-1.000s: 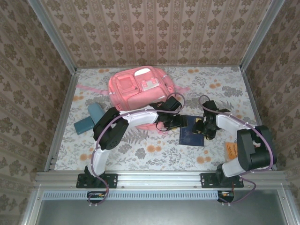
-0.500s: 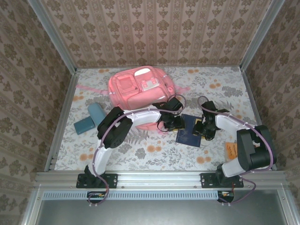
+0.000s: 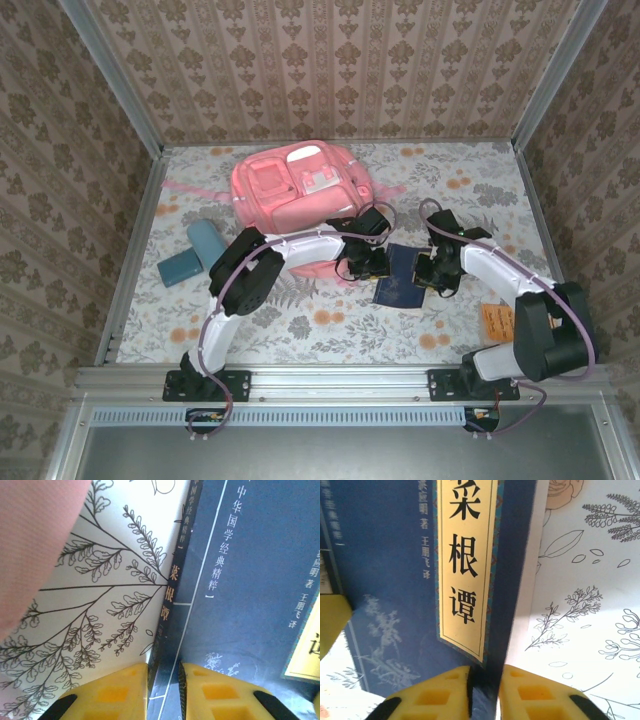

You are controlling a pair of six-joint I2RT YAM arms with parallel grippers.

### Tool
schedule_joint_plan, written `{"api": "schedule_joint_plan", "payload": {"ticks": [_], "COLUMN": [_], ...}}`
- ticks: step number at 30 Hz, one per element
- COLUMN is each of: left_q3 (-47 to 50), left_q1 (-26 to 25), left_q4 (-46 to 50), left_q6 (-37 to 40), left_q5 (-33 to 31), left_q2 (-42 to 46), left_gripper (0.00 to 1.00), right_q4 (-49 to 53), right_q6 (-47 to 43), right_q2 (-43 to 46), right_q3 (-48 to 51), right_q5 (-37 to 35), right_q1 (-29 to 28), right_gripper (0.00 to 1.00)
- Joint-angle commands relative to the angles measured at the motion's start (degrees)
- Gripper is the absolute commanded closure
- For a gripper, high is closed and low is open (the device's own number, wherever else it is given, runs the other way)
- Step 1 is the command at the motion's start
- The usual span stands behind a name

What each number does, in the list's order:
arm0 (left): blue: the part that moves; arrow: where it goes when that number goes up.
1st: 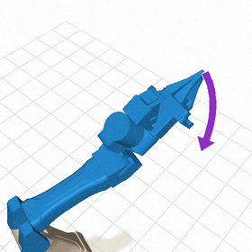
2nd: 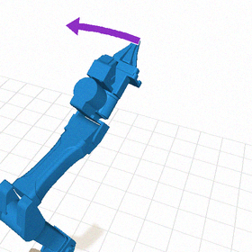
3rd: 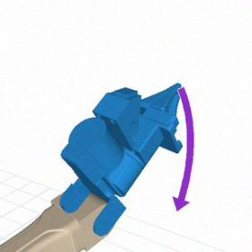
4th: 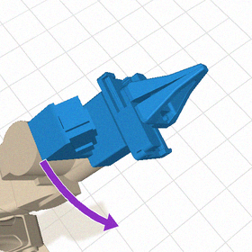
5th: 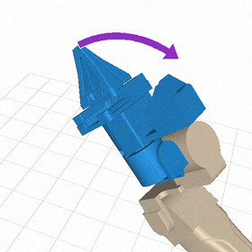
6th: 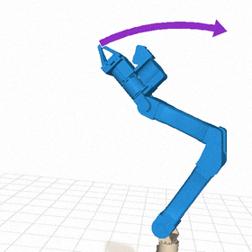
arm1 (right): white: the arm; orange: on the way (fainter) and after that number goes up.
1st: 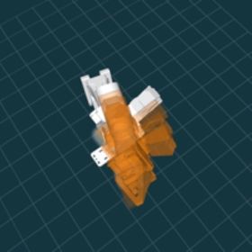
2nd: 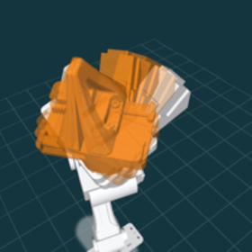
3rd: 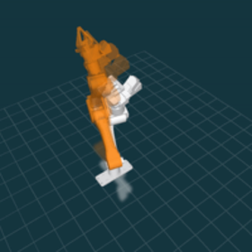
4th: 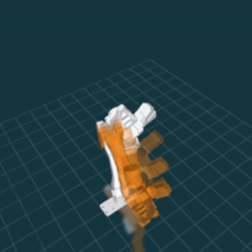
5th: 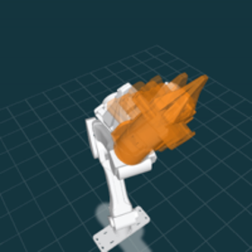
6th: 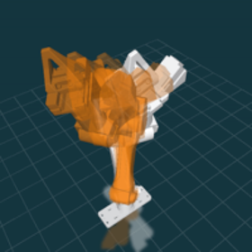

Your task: Pack the student bag

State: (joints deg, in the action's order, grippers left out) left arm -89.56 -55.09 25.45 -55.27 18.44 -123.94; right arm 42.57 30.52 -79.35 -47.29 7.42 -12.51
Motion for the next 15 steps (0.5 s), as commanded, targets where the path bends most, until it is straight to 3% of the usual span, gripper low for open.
{"api": "schedule_joint_plan", "payload": {"ticks": [1,8,15], "left_q3": [-2.0,-2.2,-4.5], "left_q1": [-0.8,-0.6,0.1], "left_q4": [0.5,1.3,2.7], "left_q6": [0.8,1.8,9.1], "left_q5": [2.0,1.1,0.0], "left_q2": [-1.4,0.3,4.6], "left_gripper": [0.77,0.72,0.48], "right_q4": [0.0,1.3,2.2], "right_q6": [1.0,1.8,-0.2], "right_q2": [2.2,4.6,13.5], "right_q3": [-2.0,-1.7,-2.4], "right_q5": [1.2,-2.4,-4.6], "right_q1": [-1.3,-1.3,-0.7], "right_gripper": [0.85,0.99,1.00]}}
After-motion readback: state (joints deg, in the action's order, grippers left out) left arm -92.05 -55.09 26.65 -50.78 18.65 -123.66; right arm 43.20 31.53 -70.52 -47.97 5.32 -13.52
